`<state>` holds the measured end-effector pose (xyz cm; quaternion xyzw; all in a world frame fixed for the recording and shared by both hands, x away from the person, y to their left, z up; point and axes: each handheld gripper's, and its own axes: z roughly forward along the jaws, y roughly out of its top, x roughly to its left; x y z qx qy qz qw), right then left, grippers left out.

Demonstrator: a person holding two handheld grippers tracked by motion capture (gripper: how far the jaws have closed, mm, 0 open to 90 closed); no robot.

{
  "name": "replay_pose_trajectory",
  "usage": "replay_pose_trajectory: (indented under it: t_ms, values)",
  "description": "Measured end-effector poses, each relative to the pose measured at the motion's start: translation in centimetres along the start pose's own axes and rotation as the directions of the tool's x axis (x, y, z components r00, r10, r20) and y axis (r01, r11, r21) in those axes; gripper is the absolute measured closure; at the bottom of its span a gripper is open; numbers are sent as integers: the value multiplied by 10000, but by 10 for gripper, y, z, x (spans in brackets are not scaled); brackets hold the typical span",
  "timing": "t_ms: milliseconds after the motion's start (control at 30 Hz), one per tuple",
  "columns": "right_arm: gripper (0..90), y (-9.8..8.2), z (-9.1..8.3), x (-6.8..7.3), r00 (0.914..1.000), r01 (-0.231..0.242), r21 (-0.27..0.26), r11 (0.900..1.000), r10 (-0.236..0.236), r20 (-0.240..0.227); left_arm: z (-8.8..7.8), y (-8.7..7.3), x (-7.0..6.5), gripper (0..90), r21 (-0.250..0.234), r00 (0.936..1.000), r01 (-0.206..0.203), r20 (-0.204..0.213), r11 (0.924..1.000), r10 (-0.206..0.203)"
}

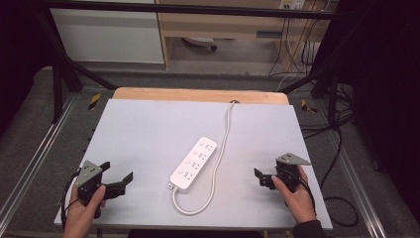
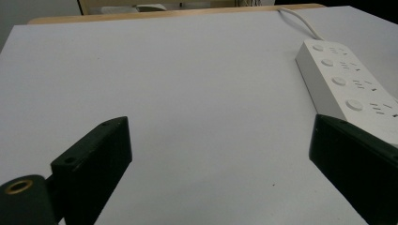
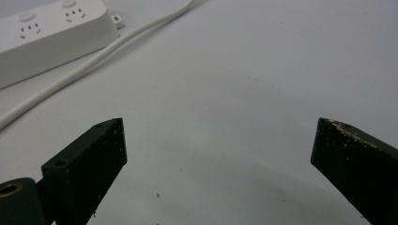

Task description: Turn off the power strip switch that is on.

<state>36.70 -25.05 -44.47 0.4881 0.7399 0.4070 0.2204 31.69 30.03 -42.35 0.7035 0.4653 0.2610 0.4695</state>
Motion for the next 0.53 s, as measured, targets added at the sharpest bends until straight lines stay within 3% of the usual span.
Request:
replay_pose_trajectory:
  t_ms: [100, 533]
  values:
    - [42, -5, -3, -1, 9994, 354, 134, 9993, -354, 5, -1, 0, -1, 58, 32, 10000, -33, 6, 10000, 33]
    - [42, -11, -6, -5, 9988, 476, 168, 9987, -478, 72, 2, 0, -5, 59, 218, 9997, -205, 103, 9996, 203]
